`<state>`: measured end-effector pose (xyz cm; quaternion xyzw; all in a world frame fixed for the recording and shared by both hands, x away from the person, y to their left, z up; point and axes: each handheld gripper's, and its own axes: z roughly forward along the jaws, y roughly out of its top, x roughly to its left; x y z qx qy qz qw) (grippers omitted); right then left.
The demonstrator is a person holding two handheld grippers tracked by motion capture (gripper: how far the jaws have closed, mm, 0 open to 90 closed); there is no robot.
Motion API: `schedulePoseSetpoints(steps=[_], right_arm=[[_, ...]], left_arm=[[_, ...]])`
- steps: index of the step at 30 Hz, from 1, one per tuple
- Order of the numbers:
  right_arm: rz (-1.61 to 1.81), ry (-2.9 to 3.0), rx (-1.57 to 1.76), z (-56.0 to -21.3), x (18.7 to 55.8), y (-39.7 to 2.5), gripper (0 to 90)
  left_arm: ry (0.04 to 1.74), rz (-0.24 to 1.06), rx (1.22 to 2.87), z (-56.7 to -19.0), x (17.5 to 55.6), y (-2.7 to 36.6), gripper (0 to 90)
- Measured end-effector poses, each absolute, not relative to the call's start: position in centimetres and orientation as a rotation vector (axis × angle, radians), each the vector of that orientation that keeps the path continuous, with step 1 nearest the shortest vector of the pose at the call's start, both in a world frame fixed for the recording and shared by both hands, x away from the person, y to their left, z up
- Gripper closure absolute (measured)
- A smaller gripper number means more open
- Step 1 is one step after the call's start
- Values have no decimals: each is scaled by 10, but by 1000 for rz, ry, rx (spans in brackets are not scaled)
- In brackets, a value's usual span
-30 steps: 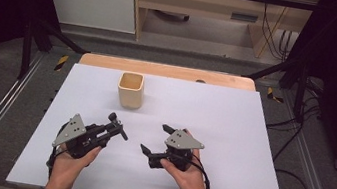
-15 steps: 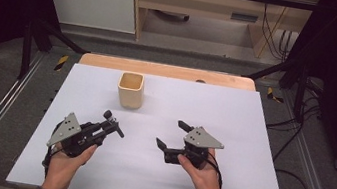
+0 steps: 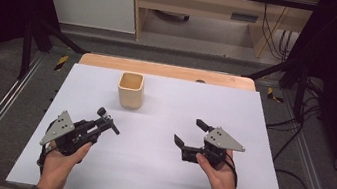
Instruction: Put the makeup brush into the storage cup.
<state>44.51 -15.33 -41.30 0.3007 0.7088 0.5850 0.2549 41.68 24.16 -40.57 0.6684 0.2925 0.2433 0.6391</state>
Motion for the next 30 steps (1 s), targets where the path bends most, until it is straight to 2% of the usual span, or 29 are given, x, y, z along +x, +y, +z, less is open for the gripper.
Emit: schedulePoseSetpoints(steps=[18, 30], right_arm=[[1532, 1810, 903, -424, 437, -224, 125], [1527, 1784, 879, -433, 420, -247, 111]], left_arm=[[690, 573, 1513, -405, 417, 249, 789], [691, 592, 1528, -397, 427, 250, 789]])
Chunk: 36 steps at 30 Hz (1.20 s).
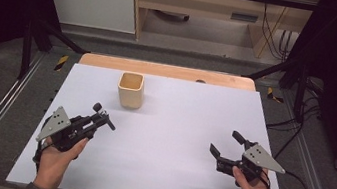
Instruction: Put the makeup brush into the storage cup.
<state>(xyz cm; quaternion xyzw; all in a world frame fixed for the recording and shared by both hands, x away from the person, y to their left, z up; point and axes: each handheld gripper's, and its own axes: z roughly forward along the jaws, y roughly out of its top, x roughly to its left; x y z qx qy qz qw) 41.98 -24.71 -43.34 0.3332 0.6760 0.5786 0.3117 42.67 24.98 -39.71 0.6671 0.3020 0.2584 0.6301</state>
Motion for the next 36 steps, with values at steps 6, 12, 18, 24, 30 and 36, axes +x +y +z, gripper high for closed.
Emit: schedulePoseSetpoints(steps=[6, 12, 18, 24, 30, 36], right_arm=[[1560, 1780, 898, -443, 413, -256, 103], [1588, 1782, 864, -444, 412, -248, 97], [1603, 1793, 841, -445, 414, -249, 101], [1585, 1826, 820, -447, 415, -246, 94], [1580, 1837, 815, -448, 415, -244, 87], [1576, 1841, 810, -449, 414, -243, 85]], left_arm=[[691, 612, 1552, -387, 444, 248, 789], [698, 626, 1583, -380, 462, 244, 789], [696, 646, 1594, -375, 478, 240, 789], [706, 647, 1598, -371, 493, 237, 789], [708, 651, 1614, -369, 504, 231, 789], [697, 658, 1632, -363, 510, 227, 789]])
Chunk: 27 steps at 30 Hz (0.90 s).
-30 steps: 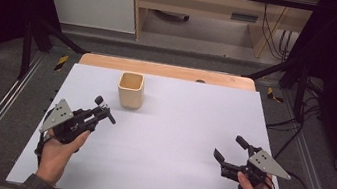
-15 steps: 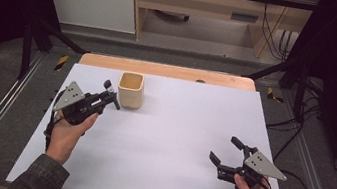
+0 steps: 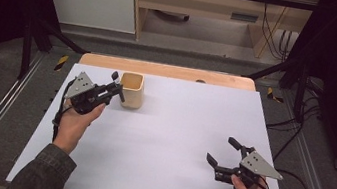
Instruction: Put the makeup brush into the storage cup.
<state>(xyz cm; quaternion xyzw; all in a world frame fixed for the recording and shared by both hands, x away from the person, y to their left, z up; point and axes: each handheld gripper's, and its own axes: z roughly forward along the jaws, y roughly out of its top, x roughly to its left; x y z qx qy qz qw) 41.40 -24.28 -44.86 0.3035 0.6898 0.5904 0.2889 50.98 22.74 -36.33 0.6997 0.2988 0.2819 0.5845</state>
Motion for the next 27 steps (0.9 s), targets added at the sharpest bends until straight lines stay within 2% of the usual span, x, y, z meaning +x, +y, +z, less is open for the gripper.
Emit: schedulePoseSetpoints(steps=[27], right_arm=[[1552, 1852, 799, -449, 414, -242, 79]], left_arm=[[716, 725, 1618, -332, 535, 219, 789]])
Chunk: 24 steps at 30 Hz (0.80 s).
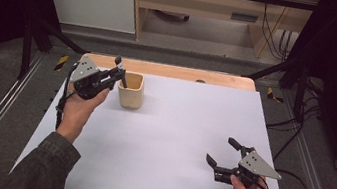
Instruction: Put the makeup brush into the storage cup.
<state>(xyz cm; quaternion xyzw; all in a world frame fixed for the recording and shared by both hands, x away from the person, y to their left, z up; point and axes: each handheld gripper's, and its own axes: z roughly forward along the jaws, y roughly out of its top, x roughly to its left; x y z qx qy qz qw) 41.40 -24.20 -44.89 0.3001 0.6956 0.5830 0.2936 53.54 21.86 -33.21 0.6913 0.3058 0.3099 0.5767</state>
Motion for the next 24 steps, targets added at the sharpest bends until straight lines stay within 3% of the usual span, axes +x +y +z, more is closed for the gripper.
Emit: schedulePoseSetpoints(steps=[24], right_arm=[[1563, 1822, 802, -447, 414, -249, 85]], left_arm=[[765, 760, 1606, -337, 569, 215, 789]])
